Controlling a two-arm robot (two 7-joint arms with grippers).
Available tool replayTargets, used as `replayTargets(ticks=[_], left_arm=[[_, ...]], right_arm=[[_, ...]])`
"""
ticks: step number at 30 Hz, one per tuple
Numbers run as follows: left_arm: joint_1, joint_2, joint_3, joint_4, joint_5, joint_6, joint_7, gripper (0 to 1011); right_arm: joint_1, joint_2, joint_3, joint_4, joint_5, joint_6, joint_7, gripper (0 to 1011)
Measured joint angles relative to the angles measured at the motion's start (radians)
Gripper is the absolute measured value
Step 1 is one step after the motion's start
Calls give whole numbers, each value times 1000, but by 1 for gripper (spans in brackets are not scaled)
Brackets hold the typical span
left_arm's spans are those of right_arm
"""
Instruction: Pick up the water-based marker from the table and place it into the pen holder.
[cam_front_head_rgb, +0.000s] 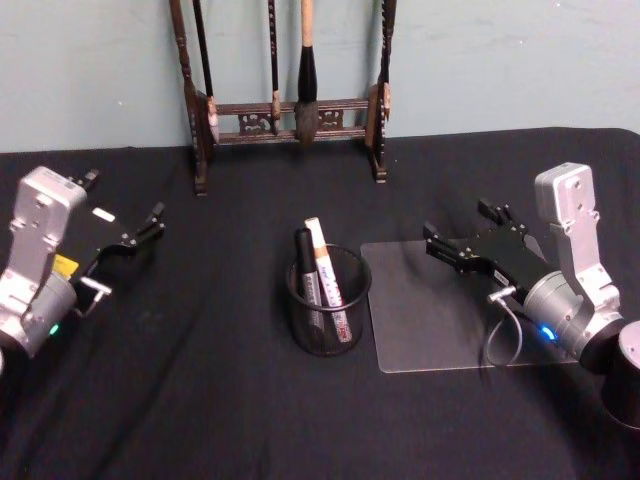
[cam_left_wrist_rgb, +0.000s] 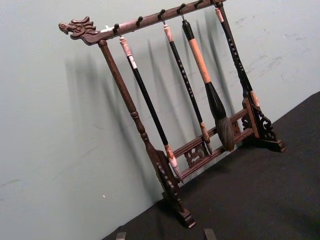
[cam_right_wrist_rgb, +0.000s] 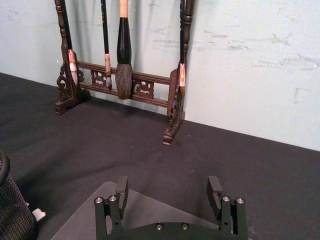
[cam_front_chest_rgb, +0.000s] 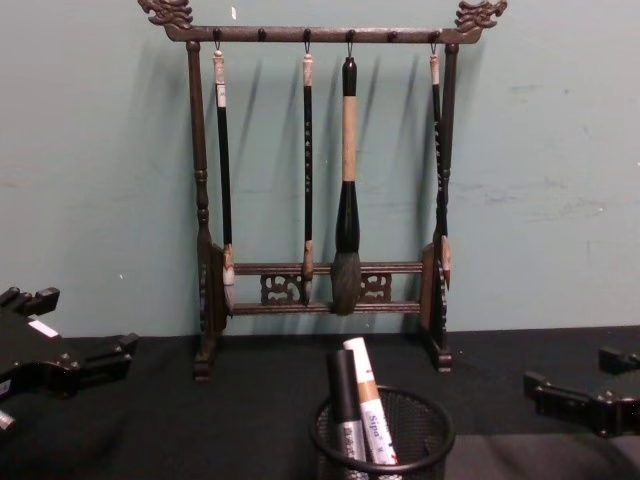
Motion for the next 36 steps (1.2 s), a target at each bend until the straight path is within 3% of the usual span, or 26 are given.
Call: replayTargets(ticks=[36], left_arm=[[0, 0, 0, 0, 0, 0, 0, 1001]], right_arm=[[0, 0, 0, 0, 0, 0, 0, 1002]])
